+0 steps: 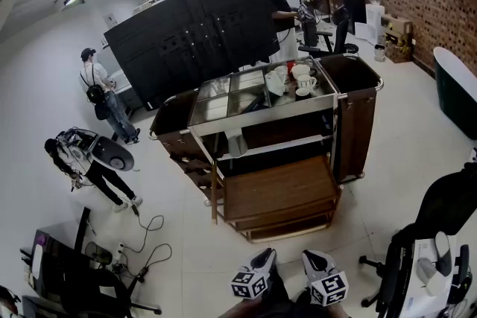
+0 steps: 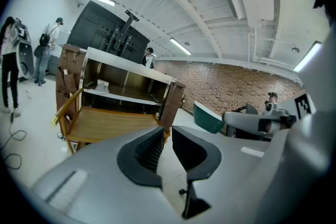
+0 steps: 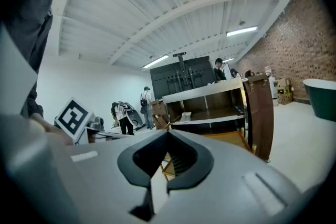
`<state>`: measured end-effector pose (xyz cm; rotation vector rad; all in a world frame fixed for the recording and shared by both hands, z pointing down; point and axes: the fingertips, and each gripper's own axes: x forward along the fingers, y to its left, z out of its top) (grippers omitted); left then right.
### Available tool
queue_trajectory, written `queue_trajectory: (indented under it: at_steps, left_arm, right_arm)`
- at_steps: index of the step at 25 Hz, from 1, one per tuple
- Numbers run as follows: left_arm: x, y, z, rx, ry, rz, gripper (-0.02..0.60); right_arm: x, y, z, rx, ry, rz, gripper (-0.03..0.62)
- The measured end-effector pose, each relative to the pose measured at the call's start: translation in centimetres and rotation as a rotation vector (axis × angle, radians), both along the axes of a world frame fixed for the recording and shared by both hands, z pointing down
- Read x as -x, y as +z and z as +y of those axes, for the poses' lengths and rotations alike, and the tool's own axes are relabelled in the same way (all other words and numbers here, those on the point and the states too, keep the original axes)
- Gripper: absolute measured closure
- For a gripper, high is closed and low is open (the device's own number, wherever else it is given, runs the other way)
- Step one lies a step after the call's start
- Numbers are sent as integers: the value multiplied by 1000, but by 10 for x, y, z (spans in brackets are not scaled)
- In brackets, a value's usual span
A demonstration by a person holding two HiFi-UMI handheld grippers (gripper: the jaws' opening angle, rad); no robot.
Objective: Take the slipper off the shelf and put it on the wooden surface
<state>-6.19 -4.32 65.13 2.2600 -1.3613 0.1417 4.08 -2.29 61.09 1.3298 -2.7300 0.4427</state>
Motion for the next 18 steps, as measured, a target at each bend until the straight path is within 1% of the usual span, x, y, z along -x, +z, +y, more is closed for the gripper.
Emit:
queue_trajectory:
  at_steps: [3, 5, 8, 10, 14, 15, 18]
  left_arm:
    - [30, 10, -52, 0, -41, -50, 512]
    - [52, 12, -97, -6, -60, -94, 512]
    - [83, 18, -180, -23, -74, -195, 511]
    - [105, 30, -238, -15, -92, -257, 501]
    - [143, 56, -364, 13, -135, -354, 459]
    - [152, 62, -395, 18, -142, -377, 445]
    - [179, 77, -482, 36, -172, -429, 430]
  right_arm:
    - [-1, 6, -14, 14, 22, -8, 597]
    - [1, 9, -24, 22, 31, -15, 597]
    - [3, 12, -47, 27, 35, -14, 597]
    - [2, 16, -67, 37, 50, -1, 597]
    - [-4, 23, -126, 62, 111, 22, 595]
    - [-4, 23, -143, 70, 122, 25, 595]
    - [5, 25, -199, 90, 137, 33, 595]
